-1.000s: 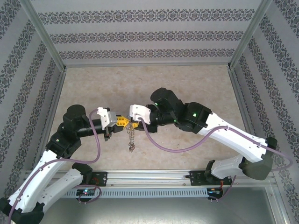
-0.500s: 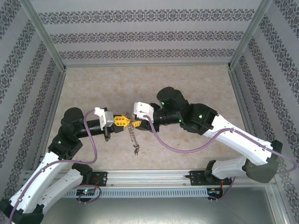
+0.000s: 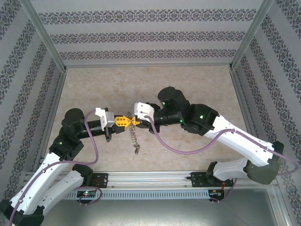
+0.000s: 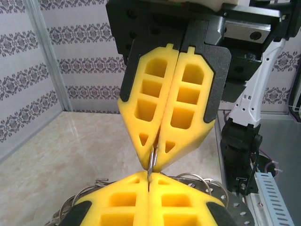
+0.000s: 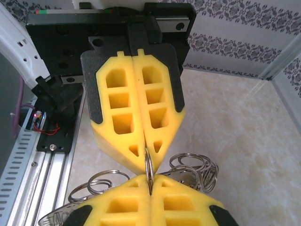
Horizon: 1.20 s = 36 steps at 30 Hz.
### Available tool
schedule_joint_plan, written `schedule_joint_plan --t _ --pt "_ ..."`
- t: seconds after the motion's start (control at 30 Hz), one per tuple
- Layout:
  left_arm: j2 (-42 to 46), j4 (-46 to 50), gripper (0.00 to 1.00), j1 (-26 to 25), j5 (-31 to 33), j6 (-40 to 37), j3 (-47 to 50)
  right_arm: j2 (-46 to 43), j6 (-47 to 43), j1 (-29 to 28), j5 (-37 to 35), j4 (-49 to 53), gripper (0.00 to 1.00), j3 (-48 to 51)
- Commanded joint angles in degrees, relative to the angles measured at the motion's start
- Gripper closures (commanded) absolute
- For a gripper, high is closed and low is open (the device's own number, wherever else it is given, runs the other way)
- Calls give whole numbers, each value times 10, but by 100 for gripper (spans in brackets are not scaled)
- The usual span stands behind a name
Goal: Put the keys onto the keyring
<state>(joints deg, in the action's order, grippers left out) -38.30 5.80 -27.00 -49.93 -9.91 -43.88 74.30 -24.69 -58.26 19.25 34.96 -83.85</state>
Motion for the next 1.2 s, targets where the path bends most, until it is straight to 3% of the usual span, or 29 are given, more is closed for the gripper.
schedule_joint_plan --t 0.0,0.17,0.3,0.43,0.9,1.17 --pt "-3 73 85 -5 39 -67 -40 24 -30 -4 -49 42 100 -37" --pt "-25 147 85 -6 65 -121 -74 61 -59 -18 -88 98 100 -81" --pt "-35 155 89 -6 67 -125 -83 69 -69 -26 -88 106 100 -98" --pt "-41 160 83 -6 66 -132 -80 68 -72 -29 -76 104 100 -102" --pt "-27 161 79 -8 18 -120 -71 68 -71 -28 -78 103 100 -98" --pt "-33 170 78 -8 31 -126 -67 69 -71 -29 -65 103 100 -101"
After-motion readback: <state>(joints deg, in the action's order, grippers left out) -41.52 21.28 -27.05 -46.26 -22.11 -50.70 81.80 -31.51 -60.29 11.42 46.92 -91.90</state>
